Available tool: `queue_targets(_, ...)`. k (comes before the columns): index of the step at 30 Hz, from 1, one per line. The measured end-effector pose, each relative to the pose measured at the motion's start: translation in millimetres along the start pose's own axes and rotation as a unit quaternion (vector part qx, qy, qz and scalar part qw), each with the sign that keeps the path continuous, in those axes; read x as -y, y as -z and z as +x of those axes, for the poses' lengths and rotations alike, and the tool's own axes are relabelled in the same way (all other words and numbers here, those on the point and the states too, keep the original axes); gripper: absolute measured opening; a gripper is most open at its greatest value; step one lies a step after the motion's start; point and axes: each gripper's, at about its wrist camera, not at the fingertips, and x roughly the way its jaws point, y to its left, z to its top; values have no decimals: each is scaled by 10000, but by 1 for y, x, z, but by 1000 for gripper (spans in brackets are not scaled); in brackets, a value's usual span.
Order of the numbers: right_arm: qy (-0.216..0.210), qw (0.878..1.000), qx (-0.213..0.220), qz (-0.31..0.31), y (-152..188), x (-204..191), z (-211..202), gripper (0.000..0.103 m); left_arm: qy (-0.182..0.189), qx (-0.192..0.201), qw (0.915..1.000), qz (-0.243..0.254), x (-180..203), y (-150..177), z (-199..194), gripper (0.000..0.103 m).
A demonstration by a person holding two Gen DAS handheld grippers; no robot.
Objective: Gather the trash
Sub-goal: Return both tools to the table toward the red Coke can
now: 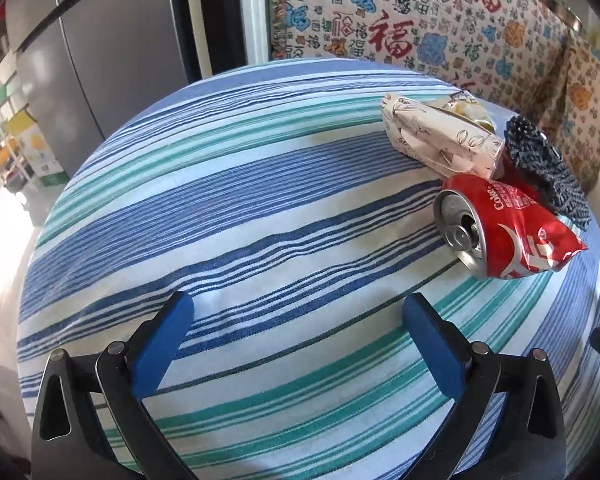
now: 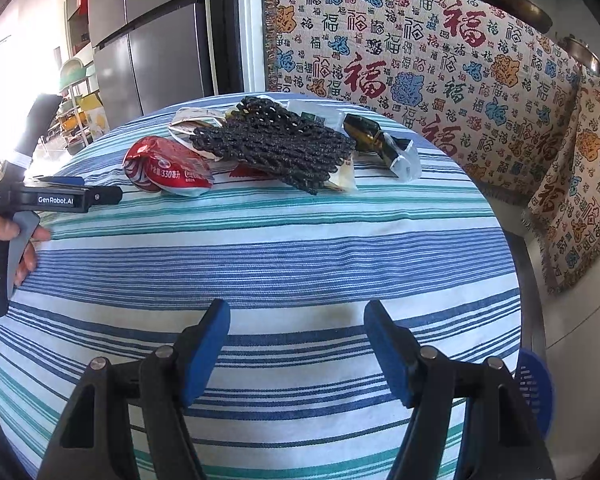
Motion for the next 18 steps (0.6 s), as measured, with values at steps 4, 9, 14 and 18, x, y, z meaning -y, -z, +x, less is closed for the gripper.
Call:
queue_targets(4, -16, 9999, -24, -110, 3, -1, 1, 71, 8, -3, 10000, -1, -1, 0, 0, 103)
queue_targets(9, -7, 9999, -96, 41, 5, 6, 2, 71, 6, -4, 10000, 3, 0, 0, 0, 103)
queue_targets(14, 24, 9999, -103, 52, 5, 6, 3, 71, 9, -5, 10000, 6, 0, 0, 0, 103)
queue_targets(18, 68, 9999, -94, -25, 3, 3, 4, 71, 10, -7, 10000, 7, 1, 0, 0, 103)
